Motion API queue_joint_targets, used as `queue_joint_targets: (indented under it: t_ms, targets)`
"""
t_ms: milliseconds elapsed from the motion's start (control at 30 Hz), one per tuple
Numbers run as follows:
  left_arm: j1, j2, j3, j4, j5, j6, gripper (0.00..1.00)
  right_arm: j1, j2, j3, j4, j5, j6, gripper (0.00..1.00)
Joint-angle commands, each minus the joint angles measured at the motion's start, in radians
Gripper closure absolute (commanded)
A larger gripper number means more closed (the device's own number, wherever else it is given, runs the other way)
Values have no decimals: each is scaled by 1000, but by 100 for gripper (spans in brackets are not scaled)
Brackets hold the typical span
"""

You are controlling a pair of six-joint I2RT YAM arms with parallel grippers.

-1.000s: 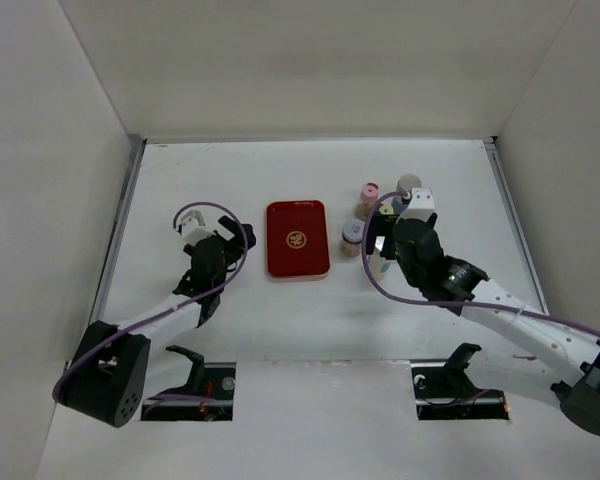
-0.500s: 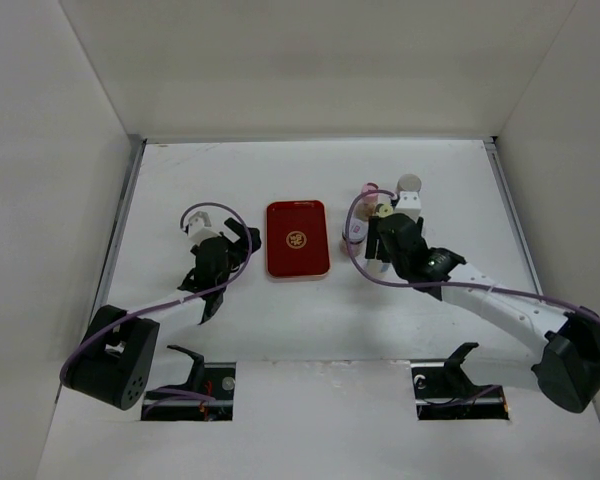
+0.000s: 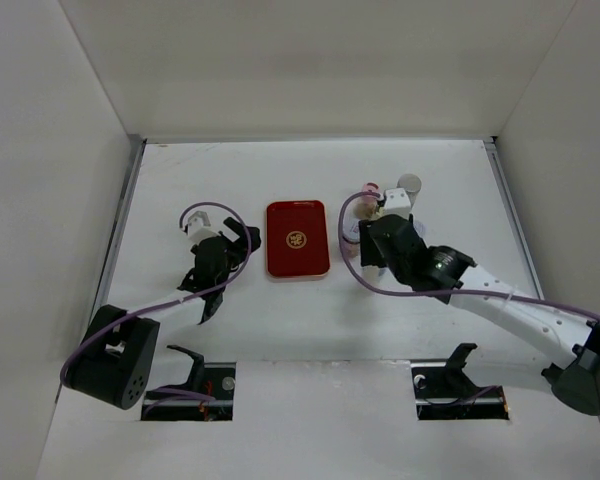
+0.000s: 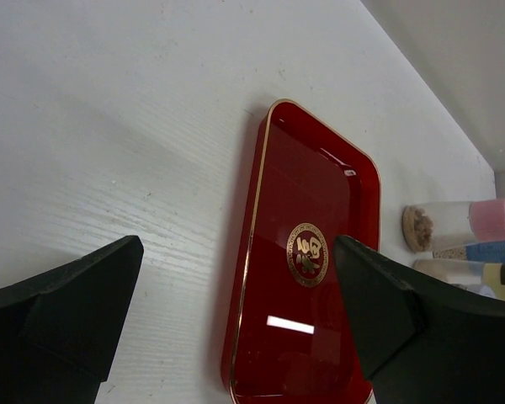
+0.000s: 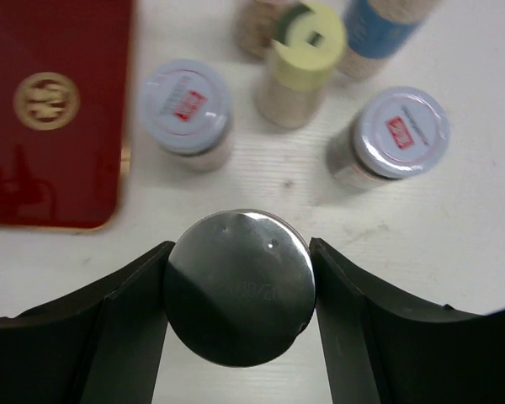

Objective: Organize the condiment bottles

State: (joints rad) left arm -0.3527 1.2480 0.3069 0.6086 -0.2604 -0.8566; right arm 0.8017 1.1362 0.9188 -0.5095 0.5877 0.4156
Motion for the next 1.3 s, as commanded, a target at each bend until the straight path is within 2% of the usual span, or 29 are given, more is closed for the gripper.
queue_joint_targets:
  t_ms: [0, 133, 333, 467, 633, 900, 1100, 1267]
  targets:
    - [13, -24, -23, 62, 7, -18, 0, 85, -6, 127, 26, -63, -41, 58]
    - [28, -50, -41, 54, -25, -25, 0, 118, 80, 170, 188, -176, -50, 59]
    - [54, -110, -77, 46, -62, -39, 0, 83, 367, 385, 474, -273, -113, 59]
    - [73, -131, -84, 45, -33, -41, 0, 52, 598, 593, 526, -333, -167, 60]
    - [80, -124, -84, 46, -24, -44, 0, 9, 809, 816, 479, -313, -202, 60]
    - [83, -127, -85, 49, -13, -47, 0, -17, 925, 928, 496, -301, -230, 58]
    - [85, -99, -81, 63, -2, -48, 0, -17, 973, 936, 500, -299, -230, 53]
    - [85, -78, -75, 65, 0, -50, 0, -17, 985, 901, 508, -298, -215, 41]
